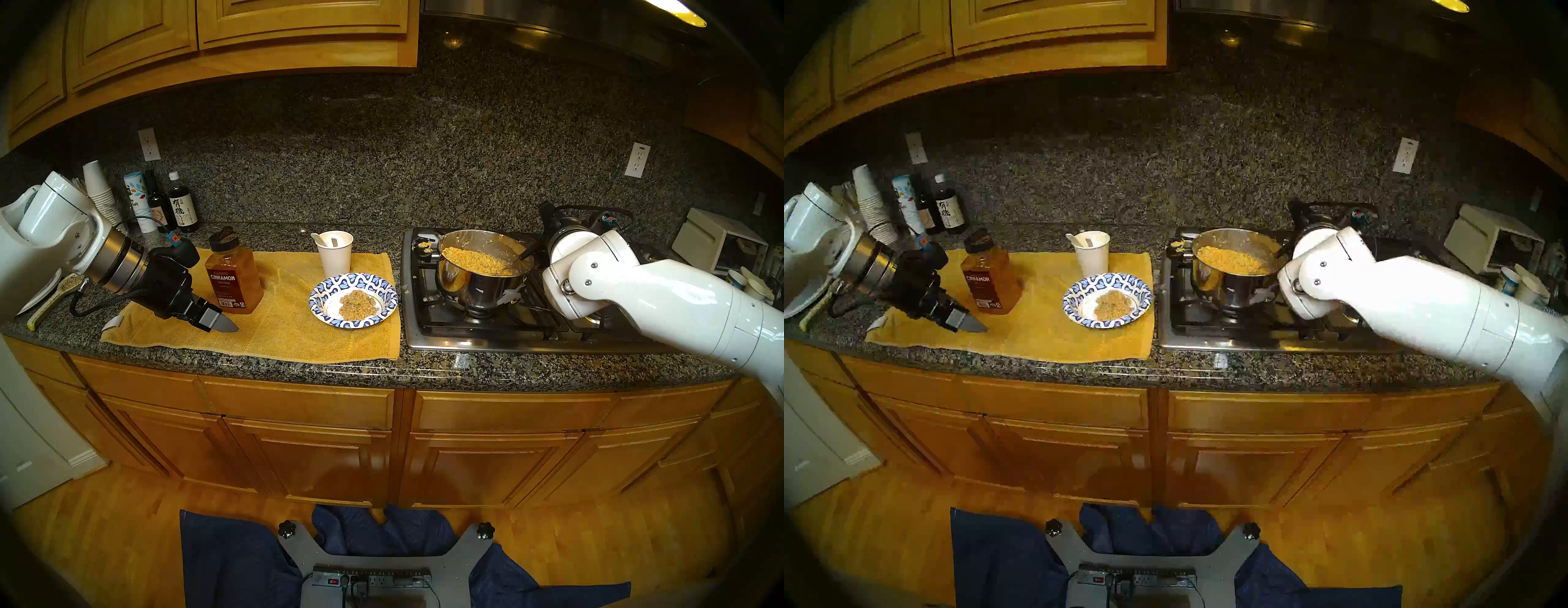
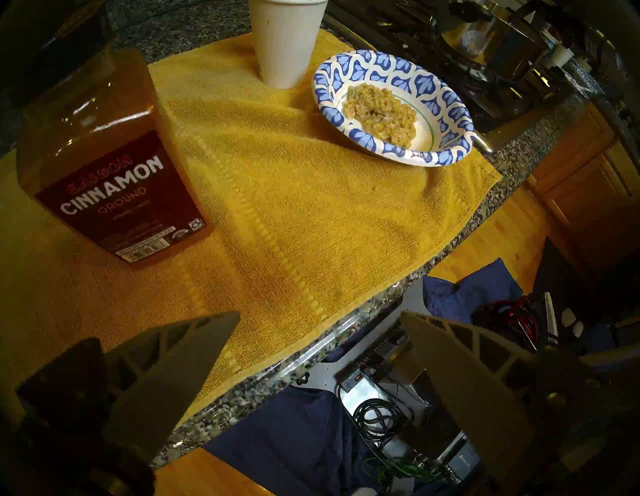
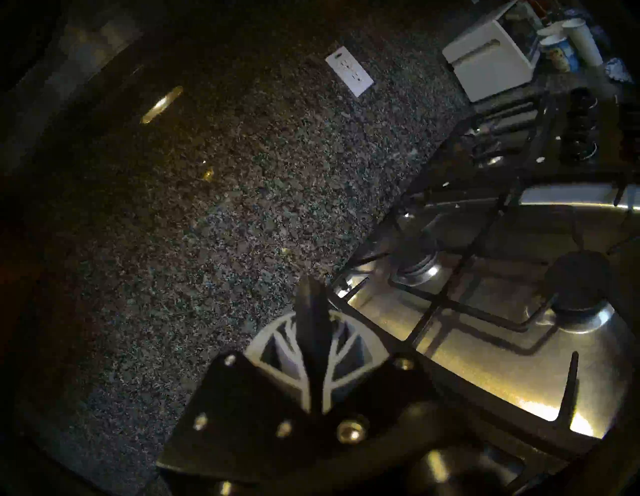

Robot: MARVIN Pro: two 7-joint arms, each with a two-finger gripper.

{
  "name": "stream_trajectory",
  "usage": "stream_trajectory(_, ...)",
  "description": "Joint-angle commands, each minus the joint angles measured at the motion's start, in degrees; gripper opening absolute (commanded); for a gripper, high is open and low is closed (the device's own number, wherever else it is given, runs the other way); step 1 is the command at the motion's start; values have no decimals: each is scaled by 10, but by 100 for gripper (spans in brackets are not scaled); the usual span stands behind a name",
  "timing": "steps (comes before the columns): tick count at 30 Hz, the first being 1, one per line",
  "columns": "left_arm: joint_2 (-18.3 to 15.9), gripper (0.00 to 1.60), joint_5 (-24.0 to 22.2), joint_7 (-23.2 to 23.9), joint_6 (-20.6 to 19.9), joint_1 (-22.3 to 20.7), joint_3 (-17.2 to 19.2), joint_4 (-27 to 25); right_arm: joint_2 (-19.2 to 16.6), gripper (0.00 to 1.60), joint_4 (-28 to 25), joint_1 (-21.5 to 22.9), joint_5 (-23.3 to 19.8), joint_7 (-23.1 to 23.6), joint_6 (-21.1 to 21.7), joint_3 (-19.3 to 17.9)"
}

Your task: Scoop oatmeal into bowl and add cinnamon

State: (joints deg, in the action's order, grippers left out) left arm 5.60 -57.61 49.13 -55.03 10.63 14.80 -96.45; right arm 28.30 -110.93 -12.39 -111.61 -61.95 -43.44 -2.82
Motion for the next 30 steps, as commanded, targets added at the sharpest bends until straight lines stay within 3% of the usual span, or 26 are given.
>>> stream_trajectory(1,1,160,0,0,0,-18,17,1,0,0,-8,42,-21,-66,-12,-23)
stream_trajectory(2,1,160,0,0,0,-18,17,1,-3,0,-6,43,-34,-50,-14,-25)
stream_trajectory(22,1,160,0,0,0,-18,17,1,-8,0,21,92,-181,-34,-32,-28)
stream_trajectory(30,1,160,0,0,0,-18,17,1,-8,0,8,117,-199,-27,-38,-12)
